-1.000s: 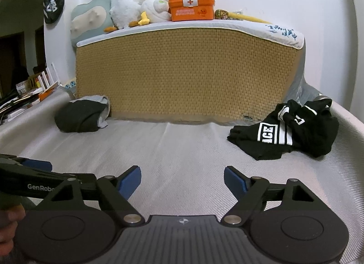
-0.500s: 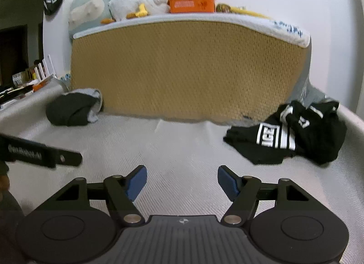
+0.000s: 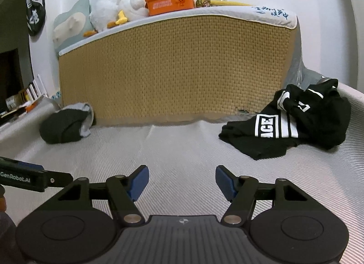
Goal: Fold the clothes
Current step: 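Move both open tools toward the black ACE shirt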
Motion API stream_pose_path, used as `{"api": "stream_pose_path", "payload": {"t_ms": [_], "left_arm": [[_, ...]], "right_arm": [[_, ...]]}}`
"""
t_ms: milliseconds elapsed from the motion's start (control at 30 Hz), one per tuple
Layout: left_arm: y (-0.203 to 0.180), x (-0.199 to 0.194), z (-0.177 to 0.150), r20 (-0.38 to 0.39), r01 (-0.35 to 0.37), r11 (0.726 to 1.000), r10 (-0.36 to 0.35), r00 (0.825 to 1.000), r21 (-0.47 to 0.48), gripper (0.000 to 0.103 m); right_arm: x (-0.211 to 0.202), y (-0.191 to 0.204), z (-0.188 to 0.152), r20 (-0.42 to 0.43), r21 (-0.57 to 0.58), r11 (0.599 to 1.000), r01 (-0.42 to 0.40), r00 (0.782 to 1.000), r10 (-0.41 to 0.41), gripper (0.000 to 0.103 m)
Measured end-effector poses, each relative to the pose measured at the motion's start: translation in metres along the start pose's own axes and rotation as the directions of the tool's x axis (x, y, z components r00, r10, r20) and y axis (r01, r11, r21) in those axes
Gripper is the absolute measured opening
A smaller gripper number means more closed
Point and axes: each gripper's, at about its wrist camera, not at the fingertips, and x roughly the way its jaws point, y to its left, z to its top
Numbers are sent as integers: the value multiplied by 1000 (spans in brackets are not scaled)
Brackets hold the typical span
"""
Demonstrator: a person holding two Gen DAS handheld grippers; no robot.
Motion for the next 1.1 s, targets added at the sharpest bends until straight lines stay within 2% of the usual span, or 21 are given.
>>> {"api": "stream_pose_path", "payload": {"t_ms": [167, 300, 633, 900, 1000, 1100], "left_arm": [[-10, 7, 7, 20, 24, 1000, -25, 1000, 17, 96], [-18, 17, 12, 18, 57, 998, -57, 998, 9, 87], [-45, 33, 21, 28, 88, 995, -90, 996, 55, 86], [-72, 54, 22, 13, 123, 987, -125, 992, 100, 80], [-74, 64, 22, 6, 172, 984, -173, 985, 45, 79], [-77, 75, 22, -5, 190, 982, -190, 982, 10, 76]], "right_arm": [[3, -11, 2, 24, 16, 1000, 14, 1000, -14, 69], [4, -24, 2, 35, 56, 998, 27, 999, -29, 67], [0, -59, -10, 55, 106, 990, 98, 993, -104, 67], [4, -79, -28, 39, 148, 980, 133, 989, -140, 67], [4, -82, -34, 51, 115, 978, 175, 982, -182, 67], [6, -86, -40, 45, 111, 975, 193, 979, -199, 67]]}}
